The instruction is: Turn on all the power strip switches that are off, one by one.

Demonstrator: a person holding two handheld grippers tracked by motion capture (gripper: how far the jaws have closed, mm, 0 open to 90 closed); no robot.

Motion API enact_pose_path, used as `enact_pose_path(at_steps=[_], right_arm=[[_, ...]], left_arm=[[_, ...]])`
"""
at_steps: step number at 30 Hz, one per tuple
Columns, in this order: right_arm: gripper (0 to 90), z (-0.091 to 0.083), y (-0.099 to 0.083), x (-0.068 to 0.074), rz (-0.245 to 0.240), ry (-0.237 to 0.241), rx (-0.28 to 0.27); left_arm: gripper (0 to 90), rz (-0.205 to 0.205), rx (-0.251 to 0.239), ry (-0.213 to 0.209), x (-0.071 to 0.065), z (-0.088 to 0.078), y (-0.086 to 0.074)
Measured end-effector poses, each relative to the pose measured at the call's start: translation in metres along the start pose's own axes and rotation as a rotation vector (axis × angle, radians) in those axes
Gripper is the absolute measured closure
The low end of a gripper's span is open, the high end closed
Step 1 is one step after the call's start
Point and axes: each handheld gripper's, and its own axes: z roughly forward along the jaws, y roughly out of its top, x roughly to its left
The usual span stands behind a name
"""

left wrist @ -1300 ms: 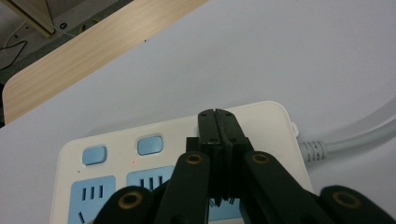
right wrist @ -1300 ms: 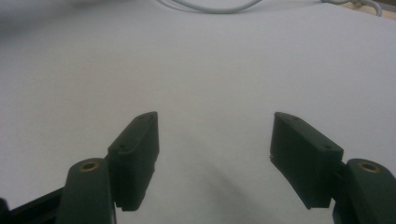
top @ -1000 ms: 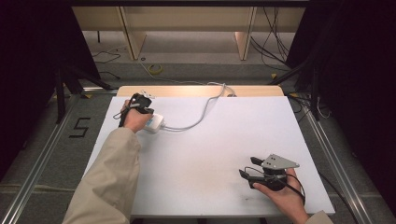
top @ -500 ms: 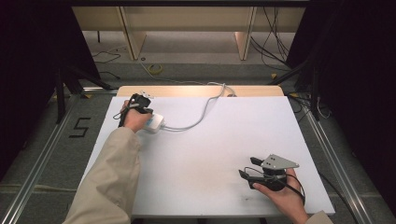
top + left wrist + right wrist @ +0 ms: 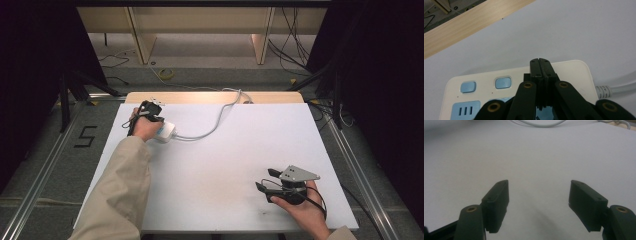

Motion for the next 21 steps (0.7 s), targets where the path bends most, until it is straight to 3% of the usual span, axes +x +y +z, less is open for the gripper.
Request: enact_pose_path(at_steps=[2, 10, 21], right_arm=[[33.5, 0.0005, -0.0005, -0.0002, 0.002, 0.001, 0.002], [33.2, 0.0011, -0.0009, -0.0002, -0.002, 0.004, 0.012], [32.9, 0.0012, -0.0014, -0.0001, -0.001, 0.004, 0.013]], left_arm=[[89.8, 0.014, 0.005, -0.001, 0.0001, 0.0001, 0.0004], [89.8, -0.004, 0.008, -0.012, 0.0013, 0.0016, 0.0005], [89.9, 0.0, 0.035, -0.014, 0.0011, 0.0029, 0.0035]])
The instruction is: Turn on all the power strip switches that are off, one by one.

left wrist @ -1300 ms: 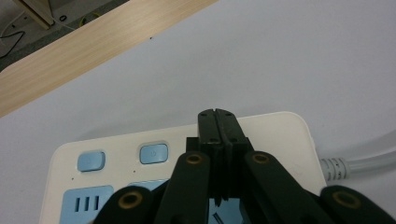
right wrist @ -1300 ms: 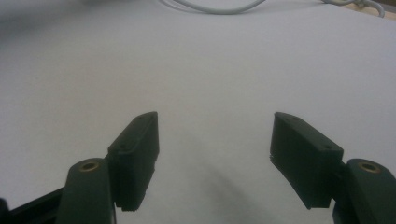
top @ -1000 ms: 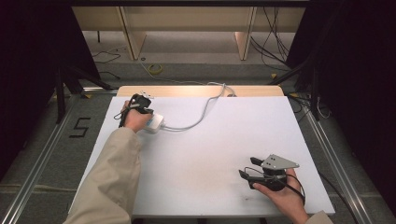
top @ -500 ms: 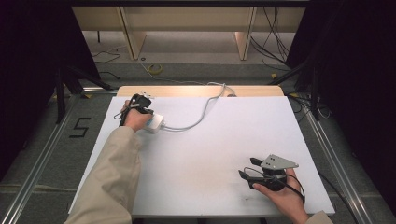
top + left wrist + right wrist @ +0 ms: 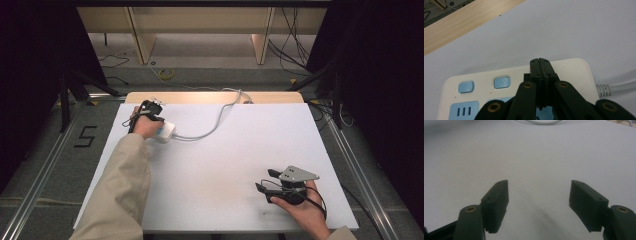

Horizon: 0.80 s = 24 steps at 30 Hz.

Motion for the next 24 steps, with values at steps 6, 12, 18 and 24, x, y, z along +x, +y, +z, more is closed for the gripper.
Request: enact_pose_path(at_steps=[6, 12, 18, 24], right_arm=[[32.9, -0.0003, 0.0, 0.0003, 0.0, 0.001, 0.0], [32.9, -0.0001, 0.0, 0.0003, -0.001, 0.002, -0.002], [32.9, -0.0006, 0.0003, 0.0, 0.0, -0.001, -0.002], [32.9, -0.0002, 0.0004, 0.0002, -0.002, 0.001, 0.0]], left_arm=[[90.0, 0.028, 0.032, -0.002, -0.0003, 0.0013, 0.0032], [89.9, 0.04, 0.035, 0.009, -0.002, 0.0014, 0.0042], [89.8, 0.034, 0.031, 0.012, -0.0019, 0.0014, 0.0041], [89.7, 0.027, 0.017, 0.004, -0.0007, 0.0011, 0.0031]])
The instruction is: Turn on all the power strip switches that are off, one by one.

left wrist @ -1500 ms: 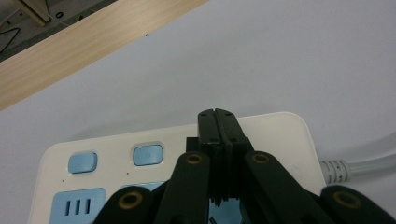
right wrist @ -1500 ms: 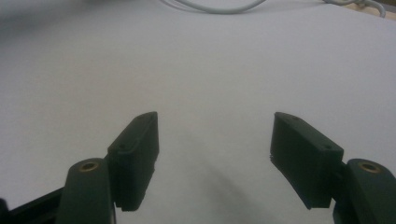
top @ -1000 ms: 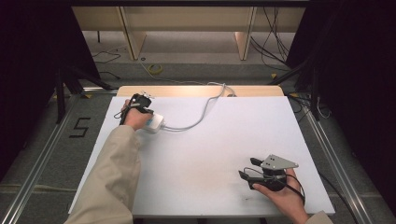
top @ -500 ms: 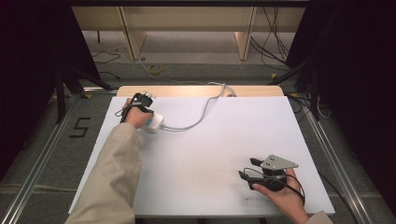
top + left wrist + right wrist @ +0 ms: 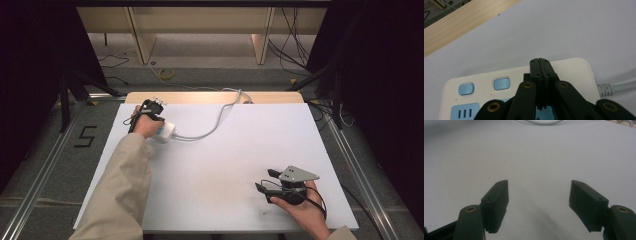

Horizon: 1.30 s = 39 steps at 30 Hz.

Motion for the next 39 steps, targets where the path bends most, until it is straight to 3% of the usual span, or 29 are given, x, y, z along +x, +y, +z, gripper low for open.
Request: enact_pose_path(at_steps=[12, 22, 39], right_arm=[[32.9, 0.0, 0.001, 0.0, -0.001, 0.002, -0.003], [32.9, 0.0, 0.001, 0.001, -0.004, 0.002, -0.006], [32.9, 0.001, 0.001, 0.0, -0.005, 0.003, -0.003]], left_arm=[[89.5, 0.014, -0.001, 0.005, 0.0, -0.001, 0.0], [89.6, 0.015, -0.033, 0.011, 0.001, -0.006, 0.001], [89.6, -0.005, -0.038, 0.043, 0.021, -0.012, -0.006]])
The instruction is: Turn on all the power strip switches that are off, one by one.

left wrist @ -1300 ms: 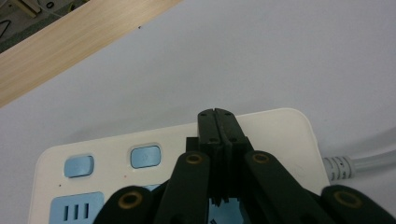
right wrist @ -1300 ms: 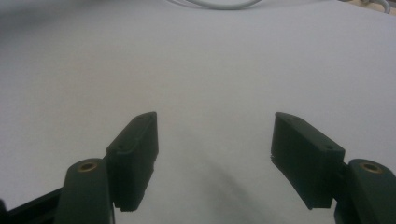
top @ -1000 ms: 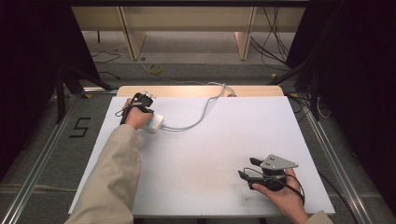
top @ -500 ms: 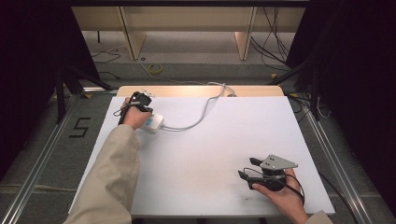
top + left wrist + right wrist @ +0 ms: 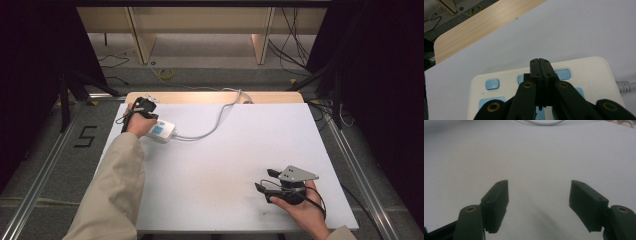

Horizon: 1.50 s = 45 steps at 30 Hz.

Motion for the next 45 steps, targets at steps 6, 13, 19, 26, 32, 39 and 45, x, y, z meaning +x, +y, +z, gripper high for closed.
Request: enact_pose_path(at_steps=[6, 13, 19, 26, 32, 39, 45], right_arm=[[32.9, 0.0, 0.0, 0.0, 0.002, -0.001, 0.001], [32.9, 0.0, 0.0, 0.0, 0.005, -0.003, 0.002], [32.9, 0.0, 0.0, 0.0, 0.007, -0.003, 0.0], [32.9, 0.0, -0.001, -0.001, 0.007, -0.004, 0.0], [32.9, 0.0, -0.001, -0.001, 0.007, -0.005, 0.0], [32.9, -0.001, -0.001, -0.001, 0.005, -0.006, 0.001], [32.9, -0.001, -0.001, -0.001, 0.004, -0.006, 0.003]], left_arm=[[89.6, 0.003, 0.008, 0.012, 0.005, 0.001, -0.002], [89.6, -0.01, 0.004, 0.035, 0.014, 0.001, -0.006], [89.5, -0.026, -0.004, 0.061, 0.022, 0.001, -0.01], [89.5, -0.046, -0.011, 0.087, 0.03, 0.003, -0.014], [89.5, -0.032, -0.013, 0.1, 0.03, 0.005, -0.013], [89.5, -0.034, -0.013, 0.107, 0.032, 0.007, -0.013], [89.5, -0.042, -0.02, 0.114, 0.035, 0.008, -0.014]])
